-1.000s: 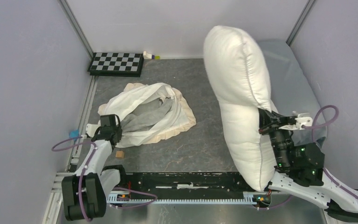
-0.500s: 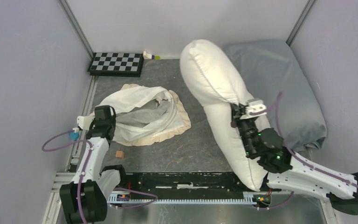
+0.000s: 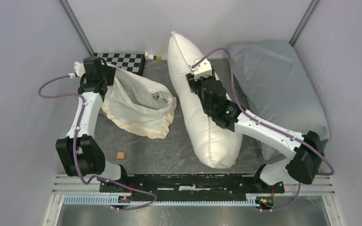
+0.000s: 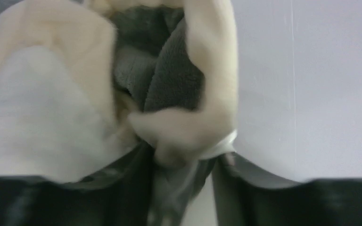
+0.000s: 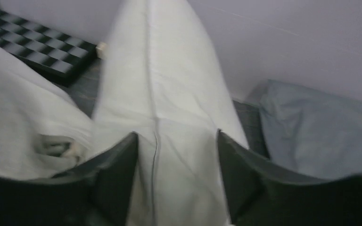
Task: Remove the pillowcase from the pillow
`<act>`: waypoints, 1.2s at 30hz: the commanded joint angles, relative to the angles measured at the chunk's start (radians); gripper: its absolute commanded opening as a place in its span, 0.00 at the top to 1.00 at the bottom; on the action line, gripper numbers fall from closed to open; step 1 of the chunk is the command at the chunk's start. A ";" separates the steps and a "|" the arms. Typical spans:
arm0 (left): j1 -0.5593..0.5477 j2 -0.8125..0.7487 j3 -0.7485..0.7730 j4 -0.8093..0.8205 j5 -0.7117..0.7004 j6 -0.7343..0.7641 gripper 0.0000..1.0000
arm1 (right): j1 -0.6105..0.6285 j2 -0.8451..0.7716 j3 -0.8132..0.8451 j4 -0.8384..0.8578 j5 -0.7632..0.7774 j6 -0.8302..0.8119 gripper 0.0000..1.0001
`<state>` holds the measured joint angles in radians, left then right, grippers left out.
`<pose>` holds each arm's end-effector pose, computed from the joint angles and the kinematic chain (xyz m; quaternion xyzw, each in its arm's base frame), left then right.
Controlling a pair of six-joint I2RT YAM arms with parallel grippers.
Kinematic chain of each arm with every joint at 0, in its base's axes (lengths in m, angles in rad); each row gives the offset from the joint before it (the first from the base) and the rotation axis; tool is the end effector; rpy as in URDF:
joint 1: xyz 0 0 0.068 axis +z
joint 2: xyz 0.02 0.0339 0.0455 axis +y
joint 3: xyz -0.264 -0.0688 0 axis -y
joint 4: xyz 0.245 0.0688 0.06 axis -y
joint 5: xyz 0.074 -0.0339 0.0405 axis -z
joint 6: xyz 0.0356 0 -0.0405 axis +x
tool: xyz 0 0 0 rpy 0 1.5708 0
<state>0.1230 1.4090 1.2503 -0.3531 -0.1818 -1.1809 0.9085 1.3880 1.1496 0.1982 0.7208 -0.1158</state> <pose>0.3207 0.0461 0.3412 -0.5579 0.6554 -0.1862 0.4738 0.2183 0.2418 0.3695 -0.1178 0.7080 0.0157 0.6962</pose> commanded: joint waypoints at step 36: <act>-0.273 -0.417 -0.866 0.892 -0.058 0.914 0.00 | -0.749 -0.504 -1.017 0.640 -0.574 0.054 0.02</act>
<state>-0.1474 0.9752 0.4549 0.2943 -0.1864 -0.4267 0.1623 0.9039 0.2192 0.5350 0.2127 0.0051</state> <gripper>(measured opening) 0.994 0.979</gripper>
